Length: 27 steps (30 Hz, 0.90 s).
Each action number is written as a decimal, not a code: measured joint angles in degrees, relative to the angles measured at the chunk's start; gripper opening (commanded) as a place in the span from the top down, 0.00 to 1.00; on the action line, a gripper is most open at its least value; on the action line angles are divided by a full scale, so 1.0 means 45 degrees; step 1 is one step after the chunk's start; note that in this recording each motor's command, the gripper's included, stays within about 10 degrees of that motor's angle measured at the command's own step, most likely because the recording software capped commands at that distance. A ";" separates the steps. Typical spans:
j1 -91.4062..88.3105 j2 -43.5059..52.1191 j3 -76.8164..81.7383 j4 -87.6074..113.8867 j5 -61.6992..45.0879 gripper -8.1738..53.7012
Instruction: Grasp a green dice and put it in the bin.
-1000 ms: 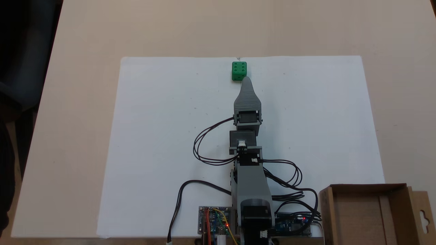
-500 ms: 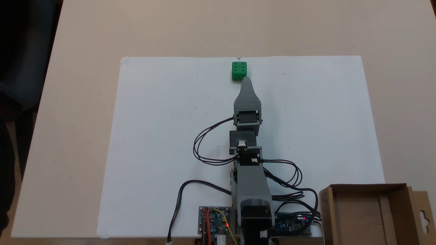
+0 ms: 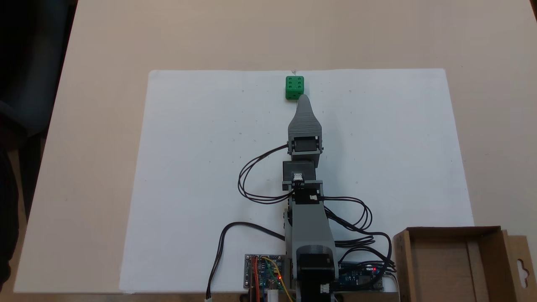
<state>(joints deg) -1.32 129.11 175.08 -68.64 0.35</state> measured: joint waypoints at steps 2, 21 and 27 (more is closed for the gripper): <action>-0.0020 0.0000 0.0000 0.0000 0.0000 0.14; 0.0273 0.0000 -0.5645 0.6777 0.0000 0.16; 0.0000 -0.0625 -0.9336 1.1875 0.0000 0.16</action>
<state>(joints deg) -1.32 126.30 133.07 -15.21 0.35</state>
